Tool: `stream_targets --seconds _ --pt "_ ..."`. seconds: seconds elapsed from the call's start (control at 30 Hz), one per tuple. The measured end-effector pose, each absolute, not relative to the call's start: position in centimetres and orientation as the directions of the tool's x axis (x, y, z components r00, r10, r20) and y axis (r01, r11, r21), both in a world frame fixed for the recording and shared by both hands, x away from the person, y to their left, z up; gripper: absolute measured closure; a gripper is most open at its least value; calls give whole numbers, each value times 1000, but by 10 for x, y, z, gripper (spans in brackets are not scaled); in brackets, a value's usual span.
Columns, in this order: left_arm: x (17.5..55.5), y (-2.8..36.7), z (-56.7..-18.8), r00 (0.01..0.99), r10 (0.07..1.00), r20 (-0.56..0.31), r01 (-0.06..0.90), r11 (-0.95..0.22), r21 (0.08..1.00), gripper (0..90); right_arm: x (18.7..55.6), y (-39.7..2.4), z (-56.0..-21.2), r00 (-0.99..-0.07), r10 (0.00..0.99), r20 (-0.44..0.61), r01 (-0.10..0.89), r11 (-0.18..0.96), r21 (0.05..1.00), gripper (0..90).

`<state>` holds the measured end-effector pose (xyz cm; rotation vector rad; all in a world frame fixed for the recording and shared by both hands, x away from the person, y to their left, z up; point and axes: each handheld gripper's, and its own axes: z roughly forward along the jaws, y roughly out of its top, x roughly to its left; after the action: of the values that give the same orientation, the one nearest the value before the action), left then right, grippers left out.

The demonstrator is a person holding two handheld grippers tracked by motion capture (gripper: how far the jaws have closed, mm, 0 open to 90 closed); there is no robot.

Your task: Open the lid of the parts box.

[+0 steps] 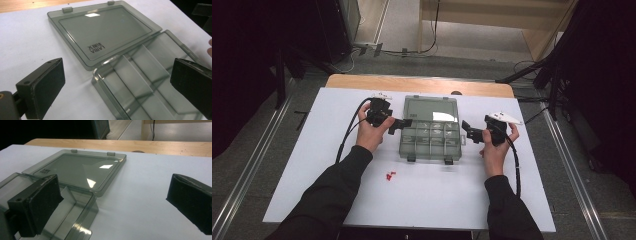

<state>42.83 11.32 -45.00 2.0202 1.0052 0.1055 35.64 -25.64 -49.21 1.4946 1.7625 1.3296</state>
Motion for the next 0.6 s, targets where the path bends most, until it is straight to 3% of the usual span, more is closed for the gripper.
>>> stream_targets --seconds 0.6 --pt "393 128 -447 704 667 -243 592 -361 721 0 300 -272 -491 -318 926 206 435 -50 899 2"
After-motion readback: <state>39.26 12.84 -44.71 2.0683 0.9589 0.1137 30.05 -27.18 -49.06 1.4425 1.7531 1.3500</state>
